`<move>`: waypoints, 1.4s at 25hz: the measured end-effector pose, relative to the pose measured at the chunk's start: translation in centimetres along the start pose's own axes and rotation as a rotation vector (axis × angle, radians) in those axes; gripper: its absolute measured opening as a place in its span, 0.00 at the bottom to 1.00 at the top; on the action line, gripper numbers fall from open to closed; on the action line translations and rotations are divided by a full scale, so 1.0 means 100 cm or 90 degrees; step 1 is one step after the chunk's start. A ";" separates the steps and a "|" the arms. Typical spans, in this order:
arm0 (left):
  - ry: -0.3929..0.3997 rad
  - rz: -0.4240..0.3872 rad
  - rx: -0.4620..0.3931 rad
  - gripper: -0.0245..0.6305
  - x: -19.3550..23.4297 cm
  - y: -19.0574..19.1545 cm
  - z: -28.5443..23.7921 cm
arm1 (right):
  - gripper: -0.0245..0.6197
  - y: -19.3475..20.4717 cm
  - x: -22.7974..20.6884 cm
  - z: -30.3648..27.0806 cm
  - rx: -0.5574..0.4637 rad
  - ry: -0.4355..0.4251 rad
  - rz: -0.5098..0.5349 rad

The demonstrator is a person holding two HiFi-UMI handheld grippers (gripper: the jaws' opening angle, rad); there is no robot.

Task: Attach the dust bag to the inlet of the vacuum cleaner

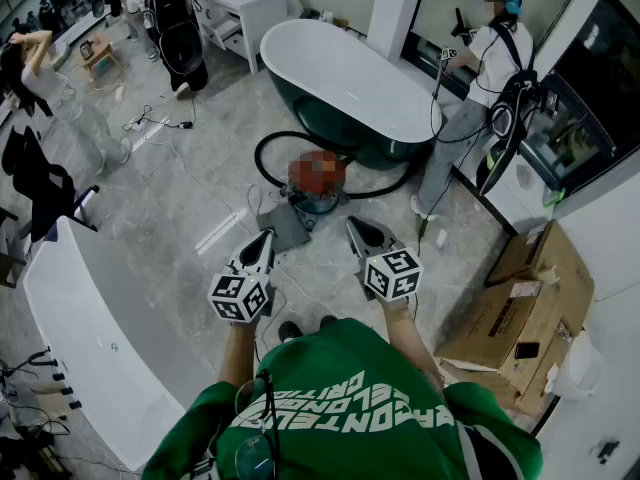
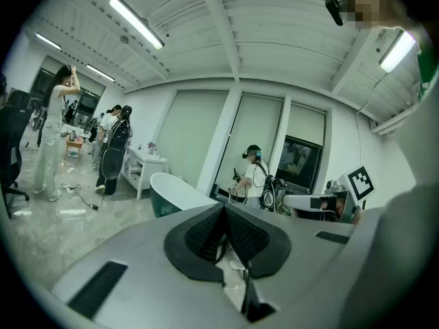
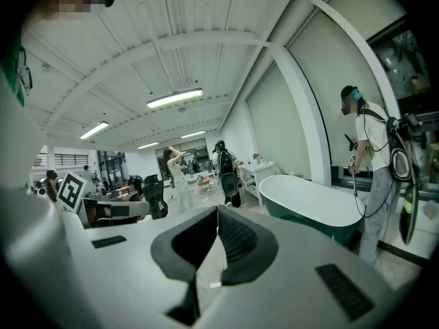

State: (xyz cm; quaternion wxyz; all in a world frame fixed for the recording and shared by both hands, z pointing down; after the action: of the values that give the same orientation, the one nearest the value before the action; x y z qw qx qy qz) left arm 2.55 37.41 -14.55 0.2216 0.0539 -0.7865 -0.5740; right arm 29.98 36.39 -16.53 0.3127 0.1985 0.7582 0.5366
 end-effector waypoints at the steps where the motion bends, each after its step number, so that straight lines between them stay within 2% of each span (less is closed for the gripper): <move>1: 0.000 0.000 0.000 0.04 0.000 0.000 -0.001 | 0.05 0.000 0.000 -0.001 0.000 0.000 0.000; 14: 0.001 -0.004 -0.001 0.04 -0.013 0.002 -0.010 | 0.05 -0.002 -0.013 0.006 -0.007 0.000 0.000; 20: -0.002 -0.004 0.004 0.04 -0.021 0.006 -0.021 | 0.05 0.001 -0.031 0.012 -0.020 0.015 -0.026; 27: 0.019 -0.033 0.011 0.04 -0.042 0.005 -0.031 | 0.05 -0.001 -0.044 0.024 -0.021 0.009 -0.028; 35: 0.016 -0.046 0.022 0.04 -0.052 0.007 -0.043 | 0.05 0.006 -0.062 0.028 -0.022 0.010 -0.047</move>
State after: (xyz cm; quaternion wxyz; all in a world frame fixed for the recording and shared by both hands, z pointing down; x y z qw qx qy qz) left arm 9.11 35.62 -14.32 0.2096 0.0935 -0.7909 -0.5672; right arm 36.43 34.59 -14.96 0.3299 0.1609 0.7579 0.5393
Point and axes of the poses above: the fingertips, and each gripper's own axes: z backward along the fingers, x to its left, y out of its underside, the point moved 9 cm from there along z, backward along the fingers, and after that the axes turned 11 degrees about -y, right-handed, at the moved point
